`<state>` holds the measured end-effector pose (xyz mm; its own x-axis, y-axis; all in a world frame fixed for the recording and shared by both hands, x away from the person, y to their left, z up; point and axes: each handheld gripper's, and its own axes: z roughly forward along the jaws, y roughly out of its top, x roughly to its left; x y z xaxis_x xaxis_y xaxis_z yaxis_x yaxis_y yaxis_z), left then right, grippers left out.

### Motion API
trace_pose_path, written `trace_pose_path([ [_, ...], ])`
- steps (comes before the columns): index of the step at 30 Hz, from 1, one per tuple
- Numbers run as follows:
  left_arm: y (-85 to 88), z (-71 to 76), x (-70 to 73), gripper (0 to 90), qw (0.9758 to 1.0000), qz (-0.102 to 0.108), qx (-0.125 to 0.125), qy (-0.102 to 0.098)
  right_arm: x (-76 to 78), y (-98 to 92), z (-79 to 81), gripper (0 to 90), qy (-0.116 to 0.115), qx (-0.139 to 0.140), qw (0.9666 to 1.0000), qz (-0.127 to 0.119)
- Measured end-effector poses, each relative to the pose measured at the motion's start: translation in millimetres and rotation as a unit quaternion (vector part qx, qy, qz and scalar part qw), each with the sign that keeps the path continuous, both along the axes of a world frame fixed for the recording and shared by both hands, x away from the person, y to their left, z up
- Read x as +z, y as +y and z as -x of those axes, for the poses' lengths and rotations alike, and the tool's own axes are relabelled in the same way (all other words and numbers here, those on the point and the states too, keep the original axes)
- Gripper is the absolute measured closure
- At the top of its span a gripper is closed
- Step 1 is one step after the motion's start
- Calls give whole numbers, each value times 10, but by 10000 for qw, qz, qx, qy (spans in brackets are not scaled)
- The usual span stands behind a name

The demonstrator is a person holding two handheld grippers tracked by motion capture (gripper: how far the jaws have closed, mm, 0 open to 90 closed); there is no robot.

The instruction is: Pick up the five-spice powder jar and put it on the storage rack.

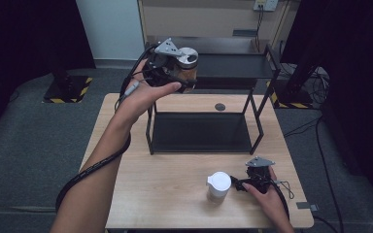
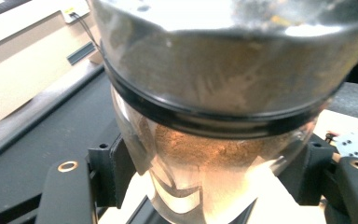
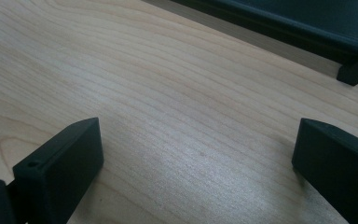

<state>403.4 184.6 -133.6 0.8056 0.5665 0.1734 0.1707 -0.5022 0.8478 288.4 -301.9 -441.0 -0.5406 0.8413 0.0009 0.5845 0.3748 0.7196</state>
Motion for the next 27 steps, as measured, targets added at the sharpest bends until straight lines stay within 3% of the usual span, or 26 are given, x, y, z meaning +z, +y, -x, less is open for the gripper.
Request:
trace_pose_path([
  [7, -72, -13, 77, 293, 9992, 147, 380, 8, 0, 0, 0, 24, -1, 1, 10000, 2],
  [11, -134, -5, 167, 292, 9973, 210, 696, -69, 1, 0, 0, 24, 1, 0, 10000, 2],
  [21, -264, -136, 182, 292, 9945, 228, 1022, -24, 0, 0, 1, 26, -1, -2, 10000, 0],
  [27, -262, -321, 111, 292, 9930, 461, 1072, 191, 1, 0, 1, 26, 2, -5, 10000, -3],
])
